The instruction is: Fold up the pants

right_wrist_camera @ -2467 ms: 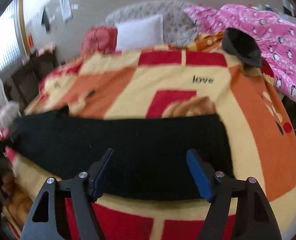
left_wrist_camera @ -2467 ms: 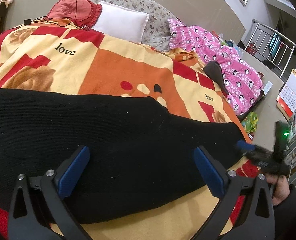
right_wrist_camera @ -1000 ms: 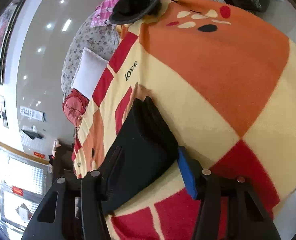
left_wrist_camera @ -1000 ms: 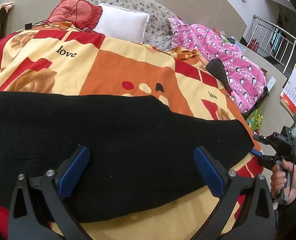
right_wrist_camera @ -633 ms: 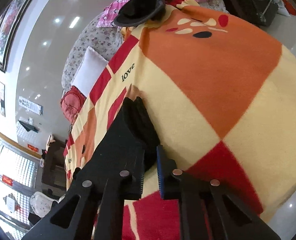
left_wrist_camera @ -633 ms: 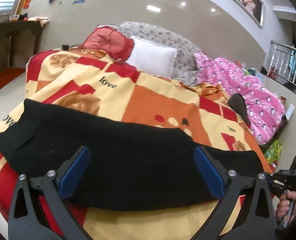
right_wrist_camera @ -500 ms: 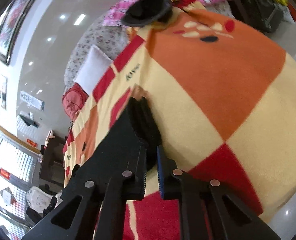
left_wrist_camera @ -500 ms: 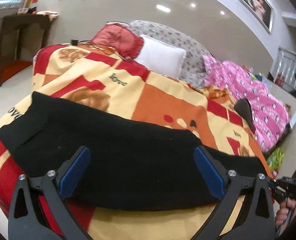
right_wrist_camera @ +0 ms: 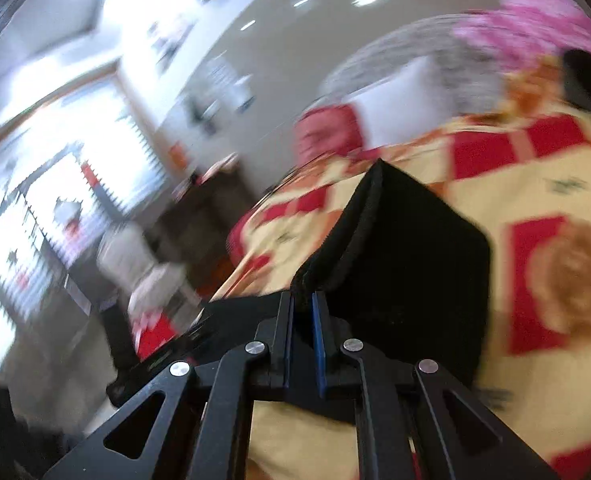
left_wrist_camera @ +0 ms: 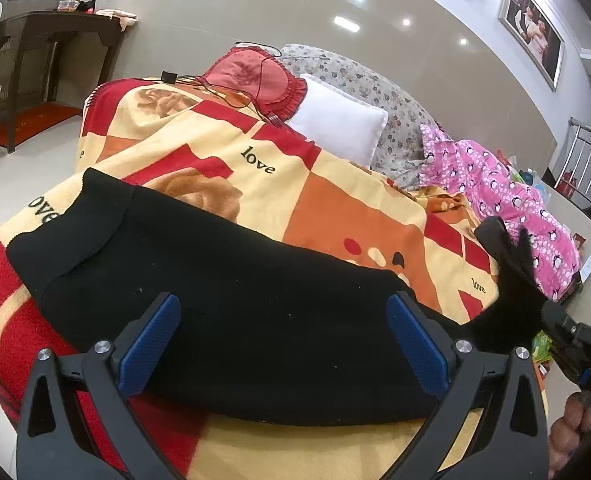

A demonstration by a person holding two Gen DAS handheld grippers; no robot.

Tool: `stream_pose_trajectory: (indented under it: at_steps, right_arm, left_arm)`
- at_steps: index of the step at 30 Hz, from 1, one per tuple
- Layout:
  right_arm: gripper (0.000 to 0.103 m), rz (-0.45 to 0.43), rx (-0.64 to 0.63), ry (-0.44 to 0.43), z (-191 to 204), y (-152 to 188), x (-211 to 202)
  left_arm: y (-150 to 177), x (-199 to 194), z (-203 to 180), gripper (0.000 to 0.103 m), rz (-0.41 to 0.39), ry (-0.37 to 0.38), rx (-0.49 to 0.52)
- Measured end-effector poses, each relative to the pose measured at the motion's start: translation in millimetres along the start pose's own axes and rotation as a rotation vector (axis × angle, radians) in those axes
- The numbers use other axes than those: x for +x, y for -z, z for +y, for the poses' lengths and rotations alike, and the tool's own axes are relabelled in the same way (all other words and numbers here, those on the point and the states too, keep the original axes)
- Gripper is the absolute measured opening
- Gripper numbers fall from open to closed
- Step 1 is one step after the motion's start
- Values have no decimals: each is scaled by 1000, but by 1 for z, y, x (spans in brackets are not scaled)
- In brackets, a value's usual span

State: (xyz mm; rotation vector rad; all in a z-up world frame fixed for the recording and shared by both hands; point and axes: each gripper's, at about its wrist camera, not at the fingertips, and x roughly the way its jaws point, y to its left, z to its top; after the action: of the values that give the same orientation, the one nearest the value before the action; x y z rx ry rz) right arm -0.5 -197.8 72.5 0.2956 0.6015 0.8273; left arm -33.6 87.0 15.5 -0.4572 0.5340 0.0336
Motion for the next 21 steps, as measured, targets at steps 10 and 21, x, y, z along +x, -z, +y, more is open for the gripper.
stream_pose_trajectory:
  at_steps: [10, 21]
  right_arm:
    - [8, 272, -103, 65, 30, 31, 92]
    - [45, 118, -57, 195, 5, 16, -1]
  left_arm:
    - [0, 0, 5, 103, 5, 7, -18]
    - [-12, -12, -57, 103, -40, 270, 259]
